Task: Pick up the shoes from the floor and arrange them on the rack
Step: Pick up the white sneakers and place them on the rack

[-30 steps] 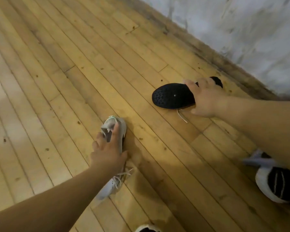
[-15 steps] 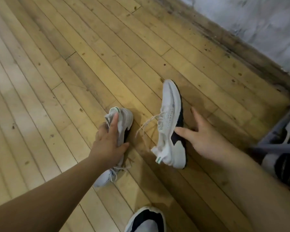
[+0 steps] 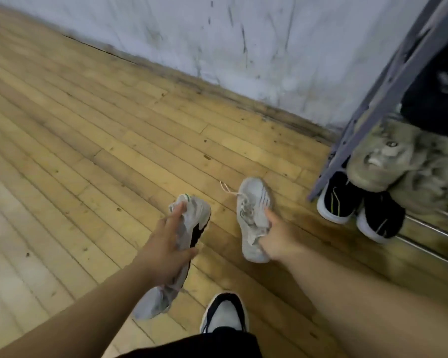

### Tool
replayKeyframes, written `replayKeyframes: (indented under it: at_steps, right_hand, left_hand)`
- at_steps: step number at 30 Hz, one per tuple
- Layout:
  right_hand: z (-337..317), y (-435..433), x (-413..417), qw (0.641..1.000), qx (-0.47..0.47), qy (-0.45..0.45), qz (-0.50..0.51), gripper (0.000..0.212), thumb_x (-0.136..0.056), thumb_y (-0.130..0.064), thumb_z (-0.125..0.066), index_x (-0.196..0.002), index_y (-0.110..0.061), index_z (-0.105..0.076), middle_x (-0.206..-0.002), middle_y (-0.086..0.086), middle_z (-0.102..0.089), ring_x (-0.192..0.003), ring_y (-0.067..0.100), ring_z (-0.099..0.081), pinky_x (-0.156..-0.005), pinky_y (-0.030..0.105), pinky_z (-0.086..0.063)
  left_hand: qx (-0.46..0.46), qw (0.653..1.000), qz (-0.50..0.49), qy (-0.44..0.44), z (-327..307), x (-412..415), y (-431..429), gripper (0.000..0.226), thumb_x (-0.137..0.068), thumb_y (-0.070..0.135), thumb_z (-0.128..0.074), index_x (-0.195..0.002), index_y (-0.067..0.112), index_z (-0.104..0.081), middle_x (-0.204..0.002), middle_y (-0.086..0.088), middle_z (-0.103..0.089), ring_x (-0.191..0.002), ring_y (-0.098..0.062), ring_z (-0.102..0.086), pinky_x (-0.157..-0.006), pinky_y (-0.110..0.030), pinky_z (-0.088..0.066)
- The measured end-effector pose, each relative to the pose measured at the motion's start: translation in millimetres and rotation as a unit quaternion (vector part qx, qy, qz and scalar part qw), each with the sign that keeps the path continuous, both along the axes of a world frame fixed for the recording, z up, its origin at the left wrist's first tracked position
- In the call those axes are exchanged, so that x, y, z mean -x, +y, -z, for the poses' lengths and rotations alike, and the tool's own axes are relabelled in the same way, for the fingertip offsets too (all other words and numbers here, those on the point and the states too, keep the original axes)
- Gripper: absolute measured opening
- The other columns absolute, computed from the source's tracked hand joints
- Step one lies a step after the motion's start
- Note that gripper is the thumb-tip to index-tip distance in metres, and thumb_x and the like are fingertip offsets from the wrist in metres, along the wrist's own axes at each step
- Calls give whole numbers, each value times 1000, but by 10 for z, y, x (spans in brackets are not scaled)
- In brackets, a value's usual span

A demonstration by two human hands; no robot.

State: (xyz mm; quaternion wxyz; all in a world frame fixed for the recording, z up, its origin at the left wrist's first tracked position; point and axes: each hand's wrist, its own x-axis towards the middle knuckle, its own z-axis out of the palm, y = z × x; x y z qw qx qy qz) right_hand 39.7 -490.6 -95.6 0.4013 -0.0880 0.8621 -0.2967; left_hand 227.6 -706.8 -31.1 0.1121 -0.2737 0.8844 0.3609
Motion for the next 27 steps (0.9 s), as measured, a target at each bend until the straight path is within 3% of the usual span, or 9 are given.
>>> replayKeyframes:
  at_steps: [3,6,8,11,13,19,21,23,27]
  right_hand:
    - [-374,513,83,995,-47,21,-85,55,-98,-18,-62,-151,-22,-46,-147,7,-57,-109,22,-62,-93,28,-53]
    - [-866,988,62,985,-103,49,-130,48,-100,-19,-60,-147,-27,-52,-135,0,-61,-88,12,-61,-63,17,-45]
    - [-1210,1290,-58,974,-148,84,-148,26,-101,-21,-56,-123,-29,-65,-122,-1,-63,-98,18,-62,-73,24,-47]
    - [-1531,1793,-176,961,-188,120,-164,41,-99,-18,-52,-137,-30,-65,-142,-6,-61,-120,18,-62,-96,27,-53]
    - [-1845,2110,-271,956,-190,149,-164,46,-98,-13,-51,-137,-32,-66,-146,-8,-59,-126,15,-60,-91,19,-48]
    - [-3209,2770,-489,958,-101,257,-75,44,-100,-9,-52,-137,-28,-67,-146,-6,-61,-124,15,-60,-87,14,-40]
    - [-3638,3031,-525,956,-34,291,9,42,-101,-8,-53,-136,-27,-68,-121,-10,-72,-91,16,-66,-69,15,-48]
    - [-3927,3314,-632,937,44,332,96,36,-103,-10,-56,-128,-30,-72,-83,-4,-73,-70,26,-67,-67,35,-63]
    - [-4182,3715,-945,878,171,379,238,42,-106,-12,-56,-106,-52,-72,-115,-3,-75,-94,25,-74,-78,48,-65]
  left_hand:
    - [-23,998,37,55,-577,97,79,112,-84,47,-79,-150,69,9,-172,11,-11,-157,-15,-17,-123,-41,-29]
    - [-12,990,103,94,-1165,258,224,114,-81,50,-80,-156,59,6,-171,11,-11,-156,-11,-16,-123,-36,-23]
    - [-14,982,147,119,-1567,322,368,116,-79,53,-79,-159,54,4,-171,9,-13,-156,-9,-13,-125,-35,-17]
    - [26,968,218,124,-2183,447,648,117,-78,54,-80,-158,56,5,-171,4,-18,-156,-15,-21,-127,-43,-23]
    - [85,947,285,123,-2581,530,889,116,-78,54,-80,-156,59,6,-170,1,-21,-153,-21,-28,-123,-41,-29]
    - [121,903,383,153,-3321,776,1782,116,-77,57,-80,-154,60,6,-170,1,-21,-151,-27,-33,-120,-49,-35]
    - [85,901,380,191,-3407,820,2077,118,-75,59,-80,-158,55,4,-171,3,-18,-154,-24,-28,-122,-47,-32]
    - [44,904,353,238,-3411,801,2301,117,-79,52,-82,-161,49,2,-171,4,-18,-155,-20,-25,-122,-40,-29]
    - [35,903,324,278,-3336,788,2415,118,-78,51,-82,-159,51,4,-170,2,-23,-152,-22,-32,-119,-43,-33]
